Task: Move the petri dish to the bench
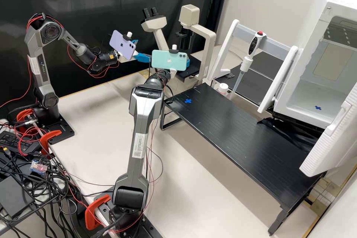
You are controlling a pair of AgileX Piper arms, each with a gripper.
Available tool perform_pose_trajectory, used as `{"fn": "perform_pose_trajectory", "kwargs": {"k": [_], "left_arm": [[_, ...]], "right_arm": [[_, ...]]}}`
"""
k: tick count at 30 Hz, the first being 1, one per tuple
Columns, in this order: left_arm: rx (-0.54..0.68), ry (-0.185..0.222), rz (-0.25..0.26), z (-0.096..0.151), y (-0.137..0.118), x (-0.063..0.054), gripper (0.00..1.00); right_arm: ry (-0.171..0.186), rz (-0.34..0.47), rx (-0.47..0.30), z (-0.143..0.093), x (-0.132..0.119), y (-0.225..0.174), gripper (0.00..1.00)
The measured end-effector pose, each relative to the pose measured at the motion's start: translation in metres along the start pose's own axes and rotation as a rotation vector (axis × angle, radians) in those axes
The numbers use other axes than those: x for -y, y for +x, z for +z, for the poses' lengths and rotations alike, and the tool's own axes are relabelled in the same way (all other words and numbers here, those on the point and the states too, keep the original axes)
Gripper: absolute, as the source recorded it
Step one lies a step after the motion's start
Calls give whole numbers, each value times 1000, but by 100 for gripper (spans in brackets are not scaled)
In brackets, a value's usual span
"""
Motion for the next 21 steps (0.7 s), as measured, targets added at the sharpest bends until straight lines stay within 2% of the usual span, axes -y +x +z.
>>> {"fn": "perform_pose_trajectory", "kwargs": {"k": [7, 9, 18, 21], "left_arm": [[0, 0, 0, 0, 0, 0, 100], [0, 0, 0, 0, 0, 0, 100], [0, 0, 0, 0, 0, 0, 100], [0, 0, 0, 0, 0, 0, 100]], "right_arm": [[12, 1, 15, 4, -5, -8, 100], [26, 4, 18, 6, -7, -10, 100], [22, 3, 15, 7, -11, -11, 100], [44, -1, 11, 6, -12, -11, 100]]}}
